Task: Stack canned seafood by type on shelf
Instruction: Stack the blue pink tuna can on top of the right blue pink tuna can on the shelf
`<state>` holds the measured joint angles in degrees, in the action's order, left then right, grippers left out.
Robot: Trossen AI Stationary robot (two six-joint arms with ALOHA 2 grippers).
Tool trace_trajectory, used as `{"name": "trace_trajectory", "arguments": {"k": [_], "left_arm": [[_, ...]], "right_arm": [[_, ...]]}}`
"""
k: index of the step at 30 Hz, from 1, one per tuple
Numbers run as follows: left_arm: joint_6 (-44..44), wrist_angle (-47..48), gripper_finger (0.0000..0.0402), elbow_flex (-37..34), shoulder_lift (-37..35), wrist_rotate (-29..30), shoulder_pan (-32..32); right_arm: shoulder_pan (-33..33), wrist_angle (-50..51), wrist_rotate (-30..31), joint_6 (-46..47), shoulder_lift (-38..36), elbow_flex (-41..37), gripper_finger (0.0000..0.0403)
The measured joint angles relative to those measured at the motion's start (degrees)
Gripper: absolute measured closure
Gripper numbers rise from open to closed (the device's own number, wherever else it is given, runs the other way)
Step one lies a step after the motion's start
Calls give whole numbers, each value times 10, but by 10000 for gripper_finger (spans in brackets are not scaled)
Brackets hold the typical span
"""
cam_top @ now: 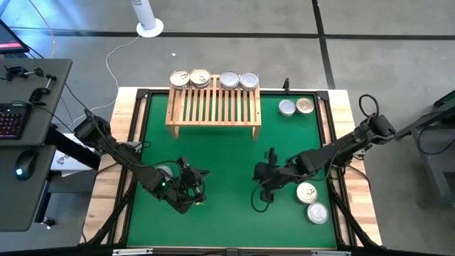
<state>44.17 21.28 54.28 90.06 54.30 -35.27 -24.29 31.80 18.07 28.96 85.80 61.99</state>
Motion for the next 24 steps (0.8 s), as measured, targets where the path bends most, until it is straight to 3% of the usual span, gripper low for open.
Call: {"name": "trace_trajectory", "arguments": {"k": [4, 7, 16, 21, 24], "left_arm": [[-4, 0, 402, 0, 0, -7, 0], [-4, 0, 402, 0, 0, -7, 0], [-4, -1, 402, 0, 0, 0, 0], [-4, -2, 401, 0, 0, 0, 0], [-4, -2, 402, 0, 0, 0, 0]], "right_arm": [[-6, 139, 24, 71, 0, -2, 334], [-6, 182, 6, 105, 0, -42, 298], [-2, -28, -38, 120, 24, -122, 290], [14, -169, -51, 86, 84, -107, 302], [22, -163, -57, 53, 109, -70, 309]]}}
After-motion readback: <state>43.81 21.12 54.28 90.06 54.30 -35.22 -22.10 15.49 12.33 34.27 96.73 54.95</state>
